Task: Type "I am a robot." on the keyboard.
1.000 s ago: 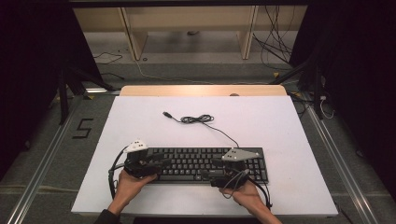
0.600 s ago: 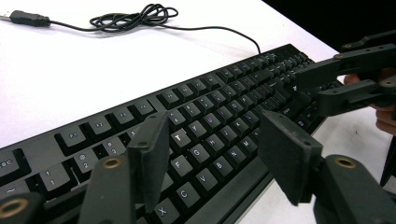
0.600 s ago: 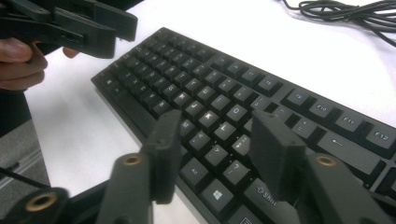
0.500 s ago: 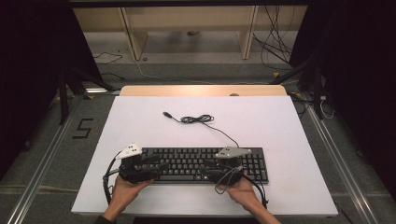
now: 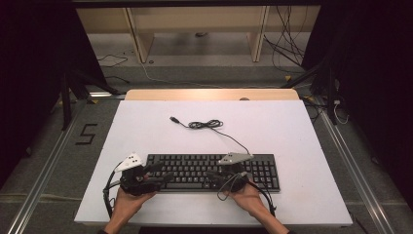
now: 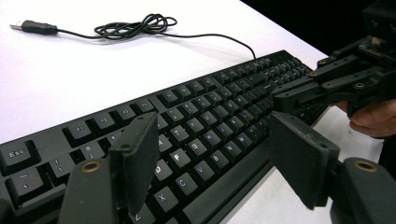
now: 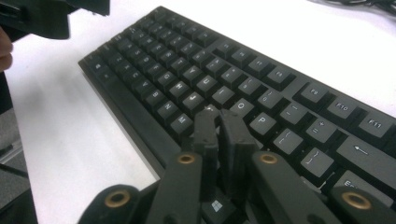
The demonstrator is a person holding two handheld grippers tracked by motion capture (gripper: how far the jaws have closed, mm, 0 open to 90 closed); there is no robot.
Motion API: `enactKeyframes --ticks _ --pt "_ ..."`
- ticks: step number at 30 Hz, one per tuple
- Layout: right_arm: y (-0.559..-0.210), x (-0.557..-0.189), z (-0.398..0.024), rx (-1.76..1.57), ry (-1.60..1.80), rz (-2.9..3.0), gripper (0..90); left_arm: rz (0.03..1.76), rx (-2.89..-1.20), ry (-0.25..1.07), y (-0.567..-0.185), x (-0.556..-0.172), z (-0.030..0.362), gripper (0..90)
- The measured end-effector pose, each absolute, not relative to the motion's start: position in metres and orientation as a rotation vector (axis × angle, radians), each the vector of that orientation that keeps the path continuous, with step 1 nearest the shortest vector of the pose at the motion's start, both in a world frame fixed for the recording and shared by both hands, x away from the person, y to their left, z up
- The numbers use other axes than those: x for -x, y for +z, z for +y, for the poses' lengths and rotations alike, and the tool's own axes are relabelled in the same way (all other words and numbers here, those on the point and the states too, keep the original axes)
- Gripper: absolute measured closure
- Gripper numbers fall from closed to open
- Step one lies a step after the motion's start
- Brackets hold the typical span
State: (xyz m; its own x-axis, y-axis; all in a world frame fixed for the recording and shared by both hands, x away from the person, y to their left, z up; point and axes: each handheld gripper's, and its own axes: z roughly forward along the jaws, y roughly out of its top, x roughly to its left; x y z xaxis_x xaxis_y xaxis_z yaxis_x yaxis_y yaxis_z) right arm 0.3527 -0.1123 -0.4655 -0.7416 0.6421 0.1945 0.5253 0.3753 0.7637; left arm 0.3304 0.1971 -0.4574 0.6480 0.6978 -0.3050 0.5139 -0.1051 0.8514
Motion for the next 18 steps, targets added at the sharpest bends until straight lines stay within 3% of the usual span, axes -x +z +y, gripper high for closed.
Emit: enactKeyframes --ticks 18 --pt "-0.4750 -0.3557 -0.1058 -1.049 1.222 2.542 89.9 0.965 -1.745 0.234 -0.4566 -0.3221 0.1999 30.8"
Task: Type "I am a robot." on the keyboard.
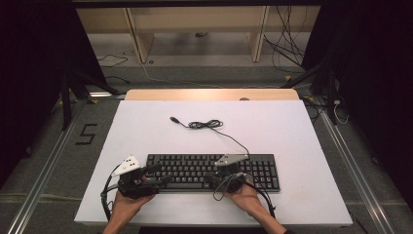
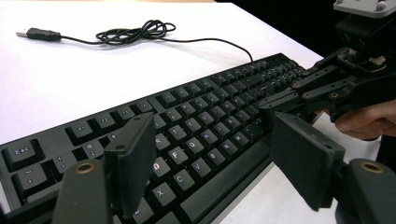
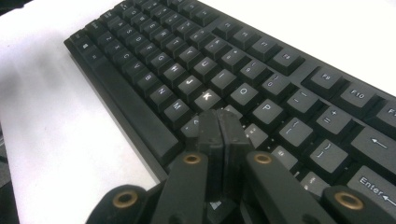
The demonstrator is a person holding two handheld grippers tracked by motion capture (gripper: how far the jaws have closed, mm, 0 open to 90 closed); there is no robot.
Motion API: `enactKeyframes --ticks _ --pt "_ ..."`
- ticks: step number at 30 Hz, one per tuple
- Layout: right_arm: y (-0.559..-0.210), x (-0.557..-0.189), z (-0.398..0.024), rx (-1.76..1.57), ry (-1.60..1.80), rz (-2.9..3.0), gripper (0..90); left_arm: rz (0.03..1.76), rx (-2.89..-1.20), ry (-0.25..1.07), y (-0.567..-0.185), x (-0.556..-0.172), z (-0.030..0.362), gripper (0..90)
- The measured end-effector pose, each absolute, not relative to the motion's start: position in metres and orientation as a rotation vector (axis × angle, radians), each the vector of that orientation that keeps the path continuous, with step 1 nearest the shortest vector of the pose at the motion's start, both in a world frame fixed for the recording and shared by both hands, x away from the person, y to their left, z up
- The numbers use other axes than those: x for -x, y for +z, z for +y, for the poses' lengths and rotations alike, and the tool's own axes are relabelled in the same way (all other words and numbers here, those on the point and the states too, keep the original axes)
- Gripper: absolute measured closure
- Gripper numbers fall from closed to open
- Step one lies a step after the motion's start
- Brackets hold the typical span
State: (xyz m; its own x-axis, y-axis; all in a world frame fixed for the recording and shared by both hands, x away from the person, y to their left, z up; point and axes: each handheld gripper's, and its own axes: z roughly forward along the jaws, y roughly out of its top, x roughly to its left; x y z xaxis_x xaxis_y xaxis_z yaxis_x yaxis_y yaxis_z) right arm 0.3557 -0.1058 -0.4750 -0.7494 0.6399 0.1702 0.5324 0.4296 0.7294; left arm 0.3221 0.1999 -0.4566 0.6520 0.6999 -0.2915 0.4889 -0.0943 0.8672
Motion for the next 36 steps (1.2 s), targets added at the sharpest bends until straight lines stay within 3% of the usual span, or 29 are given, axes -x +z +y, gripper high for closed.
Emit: enactKeyframes --ticks 22,36 --pt "-0.480 -0.355 -0.103 -1.043 1.180 2.555 90.0 0.960 -1.737 0.241 -0.456 -0.320 0.200 30.1" --pt "-0.463 -0.353 -0.127 -1.090 1.355 2.464 73.2 0.961 -1.736 0.238 -0.456 -0.320 0.200 29.7"
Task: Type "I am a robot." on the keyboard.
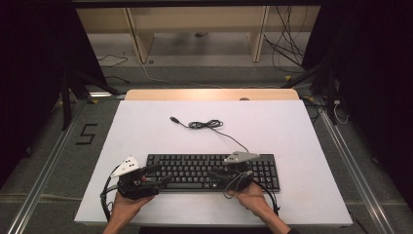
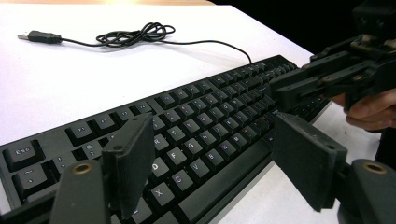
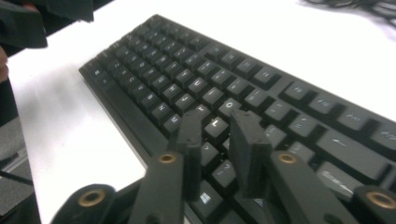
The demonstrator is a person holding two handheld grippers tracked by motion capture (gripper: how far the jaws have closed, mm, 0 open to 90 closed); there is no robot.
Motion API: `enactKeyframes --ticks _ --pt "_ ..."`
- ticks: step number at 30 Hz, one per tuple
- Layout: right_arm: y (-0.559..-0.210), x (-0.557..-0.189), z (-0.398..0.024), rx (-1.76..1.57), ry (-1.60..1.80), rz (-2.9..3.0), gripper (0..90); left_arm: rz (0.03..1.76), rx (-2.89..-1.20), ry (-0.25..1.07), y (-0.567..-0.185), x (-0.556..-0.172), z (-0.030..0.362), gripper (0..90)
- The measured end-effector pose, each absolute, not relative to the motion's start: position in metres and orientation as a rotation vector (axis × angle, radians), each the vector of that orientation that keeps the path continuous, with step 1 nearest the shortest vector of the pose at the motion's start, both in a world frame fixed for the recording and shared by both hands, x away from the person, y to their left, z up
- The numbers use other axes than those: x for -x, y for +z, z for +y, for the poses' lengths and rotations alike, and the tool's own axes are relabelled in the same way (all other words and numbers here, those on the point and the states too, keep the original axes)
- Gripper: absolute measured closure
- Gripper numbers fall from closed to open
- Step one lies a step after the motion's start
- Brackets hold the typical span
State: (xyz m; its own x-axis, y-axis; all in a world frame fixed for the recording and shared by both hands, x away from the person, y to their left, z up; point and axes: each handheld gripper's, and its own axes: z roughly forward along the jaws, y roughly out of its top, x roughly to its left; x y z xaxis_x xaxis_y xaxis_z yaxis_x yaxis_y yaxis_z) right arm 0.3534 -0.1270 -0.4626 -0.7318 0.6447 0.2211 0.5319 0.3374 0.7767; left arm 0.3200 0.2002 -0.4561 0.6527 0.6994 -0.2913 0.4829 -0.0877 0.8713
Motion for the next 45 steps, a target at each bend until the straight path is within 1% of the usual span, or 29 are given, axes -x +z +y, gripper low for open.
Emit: enactKeyframes --ticks 5,9,15,33,45 --pt "-0.454 -0.349 -0.141 -1.101 1.412 2.417 60.2 0.961 -1.737 0.235 -0.456 -0.320 0.200 29.4" --pt "-0.447 -0.345 -0.150 -1.093 1.454 2.380 52.6 0.962 -1.736 0.230 -0.456 -0.320 0.201 29.2" --pt "-0.443 -0.335 -0.167 -1.111 1.487 2.342 45.6 0.965 -1.726 0.222 -0.455 -0.320 0.200 29.1" --pt "-0.440 -0.316 -0.197 -1.130 1.523 2.258 36.2 0.959 -1.746 0.211 -0.456 -0.320 0.198 27.4" --pt "-0.442 -0.300 -0.222 -1.148 1.508 2.197 35.3 0.959 -1.752 0.199 -0.456 -0.314 0.198 26.9"
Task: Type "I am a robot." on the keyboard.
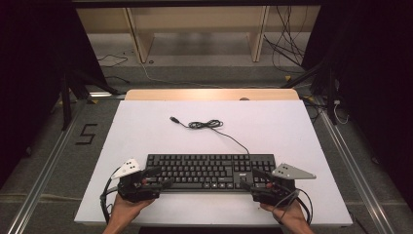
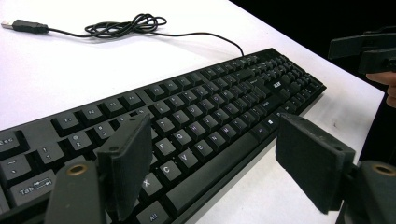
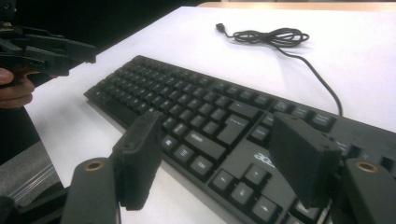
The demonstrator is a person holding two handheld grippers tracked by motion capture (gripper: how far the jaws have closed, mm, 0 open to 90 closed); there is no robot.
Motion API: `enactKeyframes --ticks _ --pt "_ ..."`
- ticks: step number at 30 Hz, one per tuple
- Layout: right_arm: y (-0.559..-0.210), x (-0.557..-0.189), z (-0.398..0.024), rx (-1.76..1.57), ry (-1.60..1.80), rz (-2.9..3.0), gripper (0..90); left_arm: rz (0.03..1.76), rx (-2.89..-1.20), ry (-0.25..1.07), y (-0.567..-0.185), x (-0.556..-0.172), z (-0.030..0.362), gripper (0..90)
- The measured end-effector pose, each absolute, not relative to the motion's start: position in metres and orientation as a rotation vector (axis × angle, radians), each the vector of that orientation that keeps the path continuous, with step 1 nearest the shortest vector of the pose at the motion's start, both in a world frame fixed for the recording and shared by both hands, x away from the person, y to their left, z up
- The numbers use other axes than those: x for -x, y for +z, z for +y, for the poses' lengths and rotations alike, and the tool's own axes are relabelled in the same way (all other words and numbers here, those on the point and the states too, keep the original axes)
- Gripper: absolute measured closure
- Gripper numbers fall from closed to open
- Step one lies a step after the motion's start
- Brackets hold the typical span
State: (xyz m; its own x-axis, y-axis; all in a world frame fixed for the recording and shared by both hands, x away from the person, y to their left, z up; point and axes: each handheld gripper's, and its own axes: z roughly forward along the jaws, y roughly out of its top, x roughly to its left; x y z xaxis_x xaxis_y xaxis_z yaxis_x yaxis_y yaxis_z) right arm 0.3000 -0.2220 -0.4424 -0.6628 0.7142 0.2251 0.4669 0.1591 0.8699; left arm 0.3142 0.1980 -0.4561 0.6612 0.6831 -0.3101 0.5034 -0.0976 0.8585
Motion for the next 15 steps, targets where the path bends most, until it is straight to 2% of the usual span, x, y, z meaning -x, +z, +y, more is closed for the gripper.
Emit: enactKeyframes --ticks 15 --pt "-0.4435 -0.2966 -0.2282 -1.149 1.497 2.178 33.1 0.952 -1.759 0.205 -0.4565 -0.3143 0.1976 26.8"
